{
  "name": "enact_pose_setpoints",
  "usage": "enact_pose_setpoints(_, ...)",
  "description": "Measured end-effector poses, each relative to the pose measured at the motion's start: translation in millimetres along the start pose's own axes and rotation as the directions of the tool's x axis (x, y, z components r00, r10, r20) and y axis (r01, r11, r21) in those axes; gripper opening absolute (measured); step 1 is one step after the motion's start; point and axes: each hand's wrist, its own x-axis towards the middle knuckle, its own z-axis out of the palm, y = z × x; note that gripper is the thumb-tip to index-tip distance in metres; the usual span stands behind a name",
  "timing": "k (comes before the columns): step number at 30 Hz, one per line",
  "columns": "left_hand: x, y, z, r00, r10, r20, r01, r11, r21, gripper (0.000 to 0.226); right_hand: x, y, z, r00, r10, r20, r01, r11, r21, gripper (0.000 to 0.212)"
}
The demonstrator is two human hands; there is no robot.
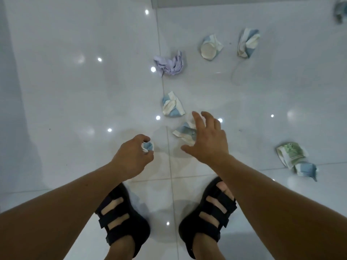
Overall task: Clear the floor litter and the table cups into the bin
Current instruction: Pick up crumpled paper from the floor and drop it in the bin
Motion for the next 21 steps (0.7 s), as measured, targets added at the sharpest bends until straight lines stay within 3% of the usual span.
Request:
enact_pose_setpoints(3,15,-18,4,1.000,0.020,-0.012,-0.020,0.999,0.033,0.045,12,-6,24,0.999,-0.005,0.054,0.009,0.997,-0.083,0.094)
enact_pose_setpoints(7,17,-23,0,0.999,0.041,-0.023,-0.041,0.999,0.027,0.046,2,-19,37,0.996,0.015,0.091,-0.014,1.000,-0.018,0.064)
enact_pose_setpoints(10,2,-15,-18,0.998,0.062,-0.026,-0.061,0.998,0.013,0.046,-13,-33,20,0.991,0.031,0.130,-0.032,0.999,0.007,0.056)
enact_pose_setpoints(15,-50,27,-82,0.992,0.120,-0.032,-0.119,0.992,0.034,0.044,-35,-85,-59,0.994,-0.065,0.087,0.064,0.998,0.020,0.063)
enact_pose_setpoints(21,-143,88,-204,0.963,0.159,-0.218,-0.141,0.985,0.095,0.047,-68,-164,-216,0.983,-0.179,0.036,0.179,0.984,-0.014,0.072)
